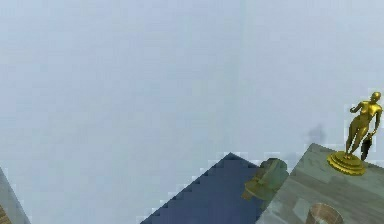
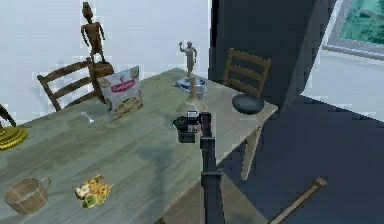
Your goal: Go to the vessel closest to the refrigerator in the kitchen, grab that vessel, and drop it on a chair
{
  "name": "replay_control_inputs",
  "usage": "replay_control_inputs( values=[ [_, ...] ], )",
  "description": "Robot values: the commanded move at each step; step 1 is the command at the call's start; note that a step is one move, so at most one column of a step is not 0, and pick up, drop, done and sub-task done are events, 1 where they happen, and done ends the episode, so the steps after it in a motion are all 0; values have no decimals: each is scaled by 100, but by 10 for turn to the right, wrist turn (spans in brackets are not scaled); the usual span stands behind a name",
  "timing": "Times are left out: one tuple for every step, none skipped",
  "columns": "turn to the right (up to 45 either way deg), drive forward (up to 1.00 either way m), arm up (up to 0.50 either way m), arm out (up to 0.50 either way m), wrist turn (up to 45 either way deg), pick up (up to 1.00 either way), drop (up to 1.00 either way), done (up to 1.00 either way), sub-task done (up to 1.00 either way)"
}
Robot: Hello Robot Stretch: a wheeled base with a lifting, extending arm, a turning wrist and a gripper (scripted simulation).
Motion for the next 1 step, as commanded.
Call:
replay_control_inputs(
  values=[
    [0, 0, 0, 0, 0, 100, 0, 0, 0]
  ],
)
